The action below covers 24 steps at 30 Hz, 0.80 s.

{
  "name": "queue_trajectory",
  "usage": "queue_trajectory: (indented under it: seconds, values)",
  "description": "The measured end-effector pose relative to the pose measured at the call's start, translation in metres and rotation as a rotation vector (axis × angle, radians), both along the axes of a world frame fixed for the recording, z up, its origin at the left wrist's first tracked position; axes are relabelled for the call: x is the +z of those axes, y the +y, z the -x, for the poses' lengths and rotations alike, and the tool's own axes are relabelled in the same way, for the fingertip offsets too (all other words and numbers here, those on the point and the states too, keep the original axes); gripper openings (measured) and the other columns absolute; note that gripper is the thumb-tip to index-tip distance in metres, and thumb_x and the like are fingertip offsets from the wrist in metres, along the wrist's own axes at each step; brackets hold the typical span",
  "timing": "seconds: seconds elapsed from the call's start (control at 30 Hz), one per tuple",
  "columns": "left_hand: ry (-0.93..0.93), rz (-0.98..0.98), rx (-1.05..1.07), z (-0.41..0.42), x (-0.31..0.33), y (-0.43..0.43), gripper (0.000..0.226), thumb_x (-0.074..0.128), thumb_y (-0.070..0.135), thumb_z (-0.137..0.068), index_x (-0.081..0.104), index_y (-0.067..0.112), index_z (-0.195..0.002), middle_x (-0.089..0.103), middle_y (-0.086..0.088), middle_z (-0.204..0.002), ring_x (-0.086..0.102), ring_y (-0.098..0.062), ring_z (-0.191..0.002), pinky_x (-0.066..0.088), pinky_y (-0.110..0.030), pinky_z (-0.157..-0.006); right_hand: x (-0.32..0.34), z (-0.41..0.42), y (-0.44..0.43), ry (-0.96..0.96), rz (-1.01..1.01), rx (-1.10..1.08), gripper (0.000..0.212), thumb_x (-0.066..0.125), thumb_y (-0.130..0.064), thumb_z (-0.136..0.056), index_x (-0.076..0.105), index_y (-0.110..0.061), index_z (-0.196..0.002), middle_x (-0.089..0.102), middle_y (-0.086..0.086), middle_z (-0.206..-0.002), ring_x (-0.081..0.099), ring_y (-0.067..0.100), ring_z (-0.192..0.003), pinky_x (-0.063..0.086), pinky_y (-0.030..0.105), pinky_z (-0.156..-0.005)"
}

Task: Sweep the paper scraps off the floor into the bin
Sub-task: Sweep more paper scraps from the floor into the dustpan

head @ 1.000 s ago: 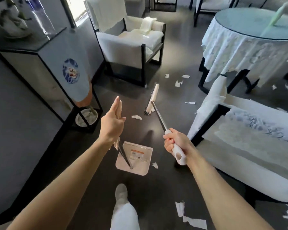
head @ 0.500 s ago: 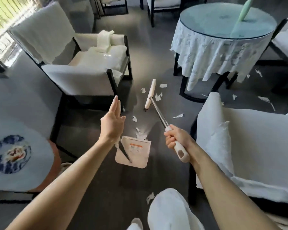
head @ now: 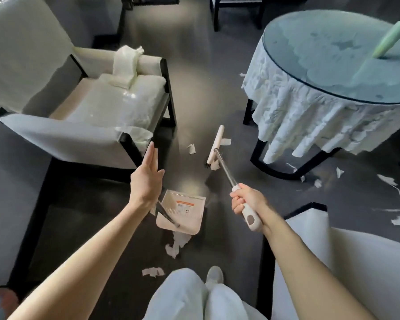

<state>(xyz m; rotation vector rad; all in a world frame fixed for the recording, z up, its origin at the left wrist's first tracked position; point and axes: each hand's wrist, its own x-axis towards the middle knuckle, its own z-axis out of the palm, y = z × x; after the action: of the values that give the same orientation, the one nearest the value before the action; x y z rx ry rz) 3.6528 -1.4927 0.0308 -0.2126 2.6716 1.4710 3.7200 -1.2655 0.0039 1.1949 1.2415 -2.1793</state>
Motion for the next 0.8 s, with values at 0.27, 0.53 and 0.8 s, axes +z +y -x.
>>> queue_trajectory:
  seconds: [0.27,0.53,0.8]
  values:
    - [-0.034,0.007,-0.025,0.111,-0.033,0.050,0.076,0.054,0.002,-0.092,0.018,0.035,-0.151,0.038,0.010,-0.148,0.045,-0.005,-0.125,0.031,-0.015,-0.095,-0.022,0.127,0.045,-0.017,-0.054,0.049,0.061,0.044,0.008,-0.095,0.033,-0.019,-0.148,0.039,-0.001,-0.045,0.035,0.003,-0.030,0.028,0.013,-0.028]
    - [-0.099,0.015,-0.016,0.177,-0.059,0.100,0.077,0.055,0.002,-0.092,0.017,0.037,-0.150,0.036,0.016,-0.147,0.048,-0.009,-0.124,0.043,-0.043,-0.104,-0.033,0.205,0.111,-0.020,-0.152,0.158,0.073,0.044,0.011,-0.092,0.022,-0.022,-0.153,0.041,0.004,-0.060,0.036,0.005,-0.034,0.031,0.016,-0.032]
    - [-0.132,0.051,0.093,0.227,-0.073,0.151,0.084,0.056,0.005,-0.092,0.013,0.058,-0.140,0.032,0.028,-0.138,0.054,-0.022,-0.122,0.046,-0.052,-0.097,-0.057,0.315,0.196,-0.050,-0.176,0.260,0.074,0.044,0.011,-0.092,0.020,-0.023,-0.153,0.037,0.002,-0.061,0.033,0.005,-0.034,0.029,0.016,-0.032]
